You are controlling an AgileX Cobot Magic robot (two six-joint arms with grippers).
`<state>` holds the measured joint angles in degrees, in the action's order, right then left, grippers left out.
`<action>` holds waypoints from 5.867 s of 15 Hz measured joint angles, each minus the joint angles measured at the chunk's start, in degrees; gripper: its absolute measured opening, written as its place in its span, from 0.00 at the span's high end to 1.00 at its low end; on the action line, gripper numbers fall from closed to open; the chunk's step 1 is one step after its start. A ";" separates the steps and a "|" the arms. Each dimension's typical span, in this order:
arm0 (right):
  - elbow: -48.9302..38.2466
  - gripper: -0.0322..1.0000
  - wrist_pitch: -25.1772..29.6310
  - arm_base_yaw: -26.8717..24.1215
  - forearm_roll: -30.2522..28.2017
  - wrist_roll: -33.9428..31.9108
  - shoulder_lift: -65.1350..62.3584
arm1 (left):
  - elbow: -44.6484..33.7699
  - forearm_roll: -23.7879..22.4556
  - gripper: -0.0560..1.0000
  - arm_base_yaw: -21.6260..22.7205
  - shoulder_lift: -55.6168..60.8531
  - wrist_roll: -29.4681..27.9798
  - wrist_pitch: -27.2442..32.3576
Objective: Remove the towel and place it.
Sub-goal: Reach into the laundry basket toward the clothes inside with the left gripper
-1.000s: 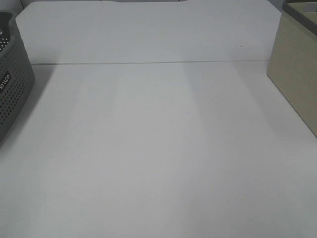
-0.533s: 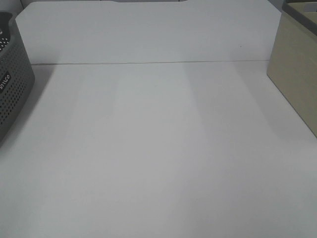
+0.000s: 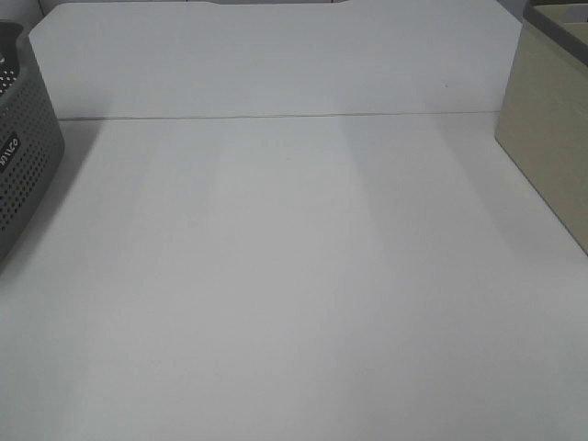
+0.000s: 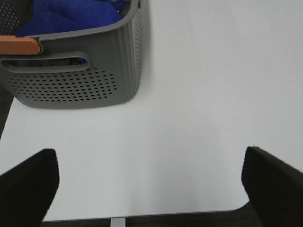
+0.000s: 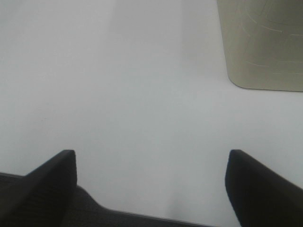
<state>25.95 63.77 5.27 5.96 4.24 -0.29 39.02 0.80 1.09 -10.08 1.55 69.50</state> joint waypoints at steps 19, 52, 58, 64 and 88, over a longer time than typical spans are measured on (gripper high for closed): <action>0.00 0.20 0.00 0.00 0.00 0.00 0.00 | 56.15 -6.76 0.01 10.83 -85.14 -6.19 0.11; 0.00 0.20 0.00 0.00 0.00 0.00 0.00 | 58.27 2.81 0.24 24.47 -113.45 -5.50 -19.42; 0.00 0.20 0.00 0.00 0.00 0.00 0.00 | 58.27 2.69 0.65 22.17 -113.67 -5.67 -21.54; 0.00 0.20 0.00 0.00 0.00 0.00 0.00 | 58.27 -1.15 0.56 22.17 -112.70 -6.13 -14.95; 0.00 0.20 0.00 0.00 0.00 0.00 0.00 | 58.56 -4.81 0.58 22.17 -116.48 -10.37 -19.88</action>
<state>25.95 63.77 5.27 5.96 4.24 -0.29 97.57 -4.01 23.26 -126.57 -8.82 49.62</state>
